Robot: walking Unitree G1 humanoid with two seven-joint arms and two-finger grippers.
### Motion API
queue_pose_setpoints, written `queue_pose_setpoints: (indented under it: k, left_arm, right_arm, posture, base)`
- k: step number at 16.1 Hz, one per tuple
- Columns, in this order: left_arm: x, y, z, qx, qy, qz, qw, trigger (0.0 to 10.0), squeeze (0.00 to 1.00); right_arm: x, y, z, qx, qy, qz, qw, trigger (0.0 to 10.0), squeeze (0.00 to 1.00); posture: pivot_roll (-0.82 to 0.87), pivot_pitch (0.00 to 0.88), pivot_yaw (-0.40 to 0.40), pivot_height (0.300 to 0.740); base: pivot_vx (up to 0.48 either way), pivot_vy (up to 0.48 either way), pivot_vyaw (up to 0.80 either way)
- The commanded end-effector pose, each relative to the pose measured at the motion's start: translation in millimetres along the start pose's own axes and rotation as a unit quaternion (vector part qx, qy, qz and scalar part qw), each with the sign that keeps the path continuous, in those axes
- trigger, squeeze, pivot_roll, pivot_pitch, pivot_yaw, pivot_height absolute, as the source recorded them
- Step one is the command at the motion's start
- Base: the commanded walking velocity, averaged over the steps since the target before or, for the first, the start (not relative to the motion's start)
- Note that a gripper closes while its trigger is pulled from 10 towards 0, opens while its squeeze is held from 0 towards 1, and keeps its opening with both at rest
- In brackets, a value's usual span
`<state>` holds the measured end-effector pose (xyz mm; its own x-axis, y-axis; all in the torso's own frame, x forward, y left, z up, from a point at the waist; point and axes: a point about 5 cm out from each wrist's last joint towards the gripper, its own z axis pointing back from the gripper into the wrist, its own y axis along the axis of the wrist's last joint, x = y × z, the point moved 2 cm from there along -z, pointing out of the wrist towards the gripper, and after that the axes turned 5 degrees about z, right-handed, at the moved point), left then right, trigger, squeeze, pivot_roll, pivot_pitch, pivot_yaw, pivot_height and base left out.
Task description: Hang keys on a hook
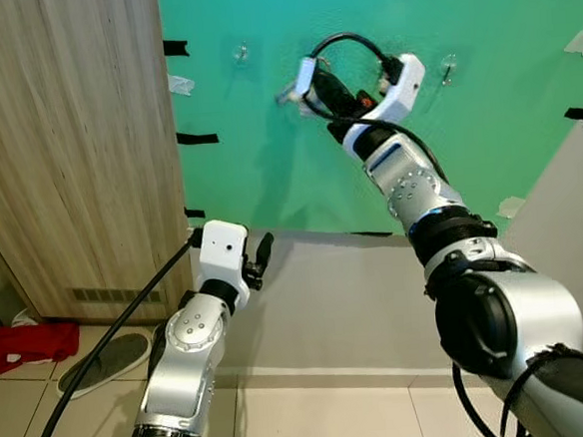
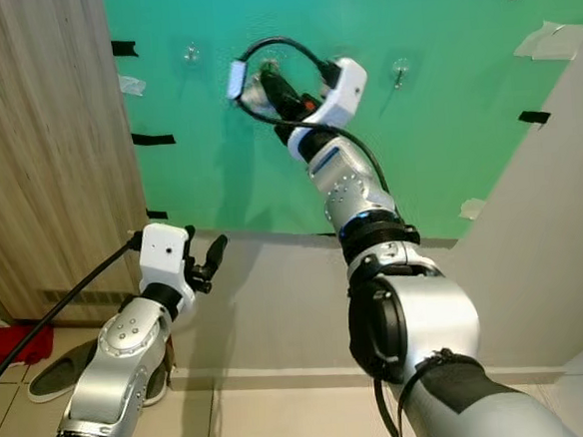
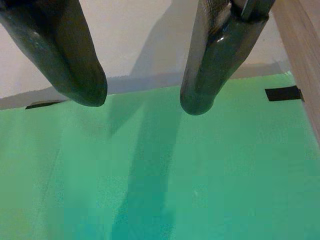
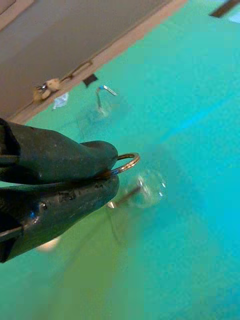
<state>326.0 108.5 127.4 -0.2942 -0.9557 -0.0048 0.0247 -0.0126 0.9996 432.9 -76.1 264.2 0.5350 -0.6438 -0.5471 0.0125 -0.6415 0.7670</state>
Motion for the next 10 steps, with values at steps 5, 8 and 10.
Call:
queue_pose_setpoints:
  k: [5, 8, 10]
  left_arm:
    - [3.2, 9.7, -5.6, 0.011, -0.007, 0.002, 1.0, 10.0, 0.0]
    - [2.1, 11.2, -6.7, 0.012, -0.005, 0.005, 1.0, 10.0, 0.0]
    - [2.5, 11.2, -6.4, 0.013, -0.005, 0.005, 1.0, 10.0, 0.0]
  right_arm:
    - [13.4, 8.2, 3.5, 0.007, -0.03, -0.057, 0.998, 0.0, 0.0]
    - [11.3, 5.9, 2.3, -0.004, -0.025, -0.077, 0.997, 0.0, 0.0]
    - [5.9, 5.3, 0.3, -0.011, -0.006, -0.06, 0.998, 0.0, 0.0]
  posture:
    - [0.1, 0.0, -0.156, 0.74]
    - [0.11, 0.0, -0.159, 0.74]
    - [0.11, 0.0, -0.162, 0.74]
  base:
    - [0.0, 0.0, 0.0]
    - [0.0, 0.0, 0.0]
    - [0.0, 0.0, 0.0]
